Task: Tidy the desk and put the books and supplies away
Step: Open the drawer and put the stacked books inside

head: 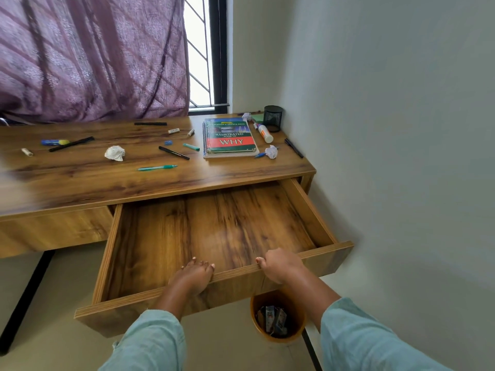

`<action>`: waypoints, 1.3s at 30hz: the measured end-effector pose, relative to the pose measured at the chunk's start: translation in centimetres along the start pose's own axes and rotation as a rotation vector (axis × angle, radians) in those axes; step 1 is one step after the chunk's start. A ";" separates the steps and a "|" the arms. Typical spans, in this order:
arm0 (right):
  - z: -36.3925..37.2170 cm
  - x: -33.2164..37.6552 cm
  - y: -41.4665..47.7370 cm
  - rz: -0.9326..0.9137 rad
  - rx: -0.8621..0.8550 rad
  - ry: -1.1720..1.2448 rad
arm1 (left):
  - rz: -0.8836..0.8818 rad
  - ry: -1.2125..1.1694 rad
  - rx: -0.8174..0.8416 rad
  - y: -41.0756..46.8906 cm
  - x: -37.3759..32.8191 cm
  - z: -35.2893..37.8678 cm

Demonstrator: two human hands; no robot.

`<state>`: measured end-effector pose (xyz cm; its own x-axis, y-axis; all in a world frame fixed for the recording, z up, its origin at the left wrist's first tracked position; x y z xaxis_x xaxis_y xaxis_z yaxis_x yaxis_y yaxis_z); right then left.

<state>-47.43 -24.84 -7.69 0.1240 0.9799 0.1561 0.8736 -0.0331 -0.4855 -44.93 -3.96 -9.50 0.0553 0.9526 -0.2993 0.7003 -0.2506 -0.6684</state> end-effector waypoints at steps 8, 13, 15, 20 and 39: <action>-0.1 -0.6 -0.6 -0.063 0.041 0.051 | -0.122 -0.033 -0.019 -0.9 0.0 0.3; -0.4 -1.0 0.2 -0.086 0.149 0.096 | -0.225 -0.068 0.047 -0.4 -0.1 0.0; -1.3 -1.0 0.3 -0.093 0.193 0.080 | -0.228 -0.088 0.071 -0.5 -0.4 -0.7; -4.7 -0.2 1.5 -0.110 0.276 0.035 | -0.199 -0.023 0.109 -0.4 -0.8 -3.1; -20.0 0.3 21.1 -0.157 0.069 0.502 | 0.148 -1.007 -0.362 17.3 -3.4 -27.4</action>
<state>-19.54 -29.19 -0.71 0.2190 0.7565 0.6162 0.8689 0.1361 -0.4759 -13.49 -6.83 -1.36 -0.3380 0.2962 -0.8933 0.9128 -0.1281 -0.3878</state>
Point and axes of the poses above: each hand's wrist, its own y-axis towards the middle knuckle, its own z-axis out of the palm, x = y × z, the point moved 2 cm from there along y, towards the middle knuckle, and after that the axes turned 7 degrees about x, right-handed, at the moved point
